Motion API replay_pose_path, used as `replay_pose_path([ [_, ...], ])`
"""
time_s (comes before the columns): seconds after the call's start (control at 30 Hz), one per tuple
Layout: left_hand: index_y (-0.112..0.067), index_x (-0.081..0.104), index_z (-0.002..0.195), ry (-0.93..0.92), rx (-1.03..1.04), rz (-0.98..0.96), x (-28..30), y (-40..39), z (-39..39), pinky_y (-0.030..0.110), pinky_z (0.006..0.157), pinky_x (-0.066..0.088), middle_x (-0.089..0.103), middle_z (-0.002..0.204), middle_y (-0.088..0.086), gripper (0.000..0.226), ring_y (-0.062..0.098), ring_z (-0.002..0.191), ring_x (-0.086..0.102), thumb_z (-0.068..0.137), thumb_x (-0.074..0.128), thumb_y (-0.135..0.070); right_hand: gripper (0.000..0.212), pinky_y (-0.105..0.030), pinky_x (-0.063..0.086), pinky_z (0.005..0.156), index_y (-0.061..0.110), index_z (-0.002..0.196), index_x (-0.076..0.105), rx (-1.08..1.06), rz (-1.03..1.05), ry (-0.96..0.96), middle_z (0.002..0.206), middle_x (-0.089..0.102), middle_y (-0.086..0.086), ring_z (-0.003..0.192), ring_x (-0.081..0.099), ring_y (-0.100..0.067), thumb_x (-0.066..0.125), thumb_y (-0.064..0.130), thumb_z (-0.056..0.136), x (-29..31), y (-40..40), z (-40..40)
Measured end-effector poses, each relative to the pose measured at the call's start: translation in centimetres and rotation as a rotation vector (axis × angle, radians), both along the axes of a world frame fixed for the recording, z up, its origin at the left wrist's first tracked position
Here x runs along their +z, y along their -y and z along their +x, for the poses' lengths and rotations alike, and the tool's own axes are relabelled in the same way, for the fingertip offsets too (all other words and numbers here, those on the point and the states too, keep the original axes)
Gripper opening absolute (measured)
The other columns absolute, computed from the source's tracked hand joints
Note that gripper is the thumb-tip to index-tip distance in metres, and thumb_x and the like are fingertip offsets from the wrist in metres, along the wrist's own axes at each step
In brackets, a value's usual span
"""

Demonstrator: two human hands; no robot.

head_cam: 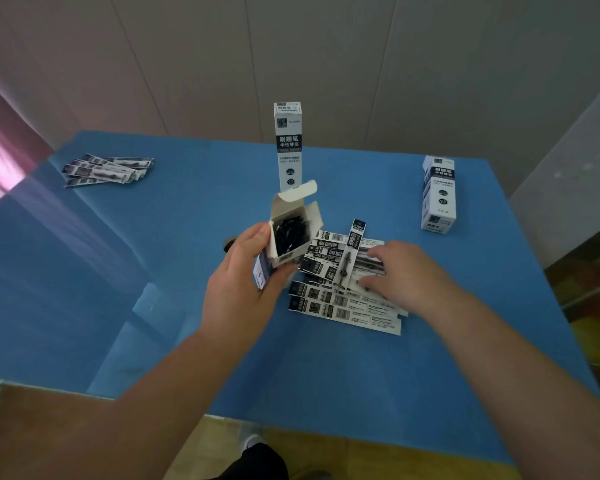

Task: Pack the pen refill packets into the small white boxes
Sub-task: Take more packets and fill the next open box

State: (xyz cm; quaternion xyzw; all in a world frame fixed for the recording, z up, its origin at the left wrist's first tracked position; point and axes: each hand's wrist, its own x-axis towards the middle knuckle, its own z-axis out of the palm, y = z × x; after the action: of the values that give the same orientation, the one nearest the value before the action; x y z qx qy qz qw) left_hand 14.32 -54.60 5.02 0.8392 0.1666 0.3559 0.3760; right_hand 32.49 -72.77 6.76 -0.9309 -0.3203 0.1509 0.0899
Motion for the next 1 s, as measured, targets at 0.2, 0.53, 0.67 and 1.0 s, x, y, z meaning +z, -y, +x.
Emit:
replay_pose_path([
  [0.2,-0.051,0.038,0.134,0.007,0.006,-0.028,-0.4,-0.4,0.0,0.009,0.102,0.041,0.042,0.133,-0.051,0.057,-0.009,0.126,0.052,0.089,0.072,-0.049,0.043,-0.039,0.05,0.084,0.022,0.116,0.064,0.107,-0.096,0.041,0.104,0.047,0.004,0.108,0.052,-0.022,0.072,0.052,0.086,-1.5,-0.8,0.4],
  [0.53,-0.055,0.04,0.13,0.009,0.019,-0.058,-0.4,-0.5,-0.2,0.004,0.097,0.041,0.044,0.132,-0.05,0.054,-0.022,0.12,0.049,0.086,0.07,-0.051,0.037,-0.032,0.053,0.056,0.014,0.077,0.071,0.011,-0.001,0.081,0.068,0.068,-0.003,0.064,0.065,-0.021,0.058,0.046,0.091,-1.3,-1.0,0.6],
  [0.67,-0.052,0.041,0.132,0.011,0.018,-0.066,-0.4,-0.5,-0.1,0.011,0.099,0.044,0.045,0.132,-0.048,0.052,-0.018,0.121,0.05,0.087,0.068,-0.052,0.071,-0.025,0.035,0.044,0.016,0.049,0.051,-0.18,0.007,0.054,0.034,0.047,0.005,0.043,0.054,-0.015,0.045,0.073,0.09,-0.7,-3.2,0.7],
  [1.0,-0.051,0.039,0.134,0.012,0.02,-0.054,-0.6,-0.5,-0.1,0.007,0.099,0.042,0.045,0.132,-0.048,0.055,-0.02,0.121,0.05,0.088,0.07,-0.047,0.023,-0.028,0.046,0.054,0.023,0.073,0.069,-0.126,0.116,-0.031,0.072,0.069,0.002,0.067,0.064,-0.016,0.066,0.037,0.091,0.0,-3.5,1.5],
])
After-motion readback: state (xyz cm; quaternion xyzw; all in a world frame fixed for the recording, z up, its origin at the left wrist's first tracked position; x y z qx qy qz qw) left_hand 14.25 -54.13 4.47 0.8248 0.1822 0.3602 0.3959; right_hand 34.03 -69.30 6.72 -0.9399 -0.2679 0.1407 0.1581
